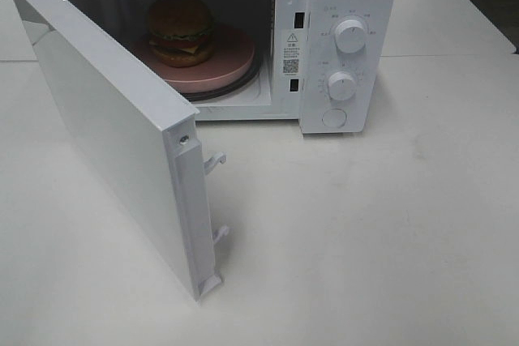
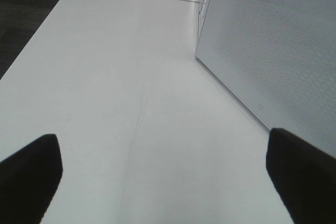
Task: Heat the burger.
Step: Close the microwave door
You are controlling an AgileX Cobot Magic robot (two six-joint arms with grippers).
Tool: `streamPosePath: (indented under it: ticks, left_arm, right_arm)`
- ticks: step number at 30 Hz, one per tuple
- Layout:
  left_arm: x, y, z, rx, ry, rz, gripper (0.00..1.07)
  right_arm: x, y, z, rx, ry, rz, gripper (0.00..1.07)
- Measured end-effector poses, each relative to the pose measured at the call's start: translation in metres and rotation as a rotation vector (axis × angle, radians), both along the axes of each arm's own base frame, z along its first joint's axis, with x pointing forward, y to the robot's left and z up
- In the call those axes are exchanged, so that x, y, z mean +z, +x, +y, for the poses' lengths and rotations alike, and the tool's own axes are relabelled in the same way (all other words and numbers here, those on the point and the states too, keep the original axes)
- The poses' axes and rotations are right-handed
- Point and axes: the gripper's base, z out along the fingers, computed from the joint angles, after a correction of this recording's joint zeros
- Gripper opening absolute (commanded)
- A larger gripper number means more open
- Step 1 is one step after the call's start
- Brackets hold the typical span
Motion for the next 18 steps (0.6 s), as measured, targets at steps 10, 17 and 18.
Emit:
streamPosePath:
  ticks: [10,17,18]
  left_arm:
    - [0.0,0.0,0.0,0.0,0.0,0.0,0.98]
    - [0.0,0.0,0.0,0.0,0.0,0.0,0.98]
    - [0.0,0.0,0.0,0.0,0.0,0.0,0.98]
  right_arm:
    - [0.0,0.0,0.0,0.0,0.0,0.0,0.76]
    - [0.0,0.0,0.0,0.0,0.0,0.0,0.76]
    - [0.0,0.0,0.0,0.0,0.0,0.0,0.76]
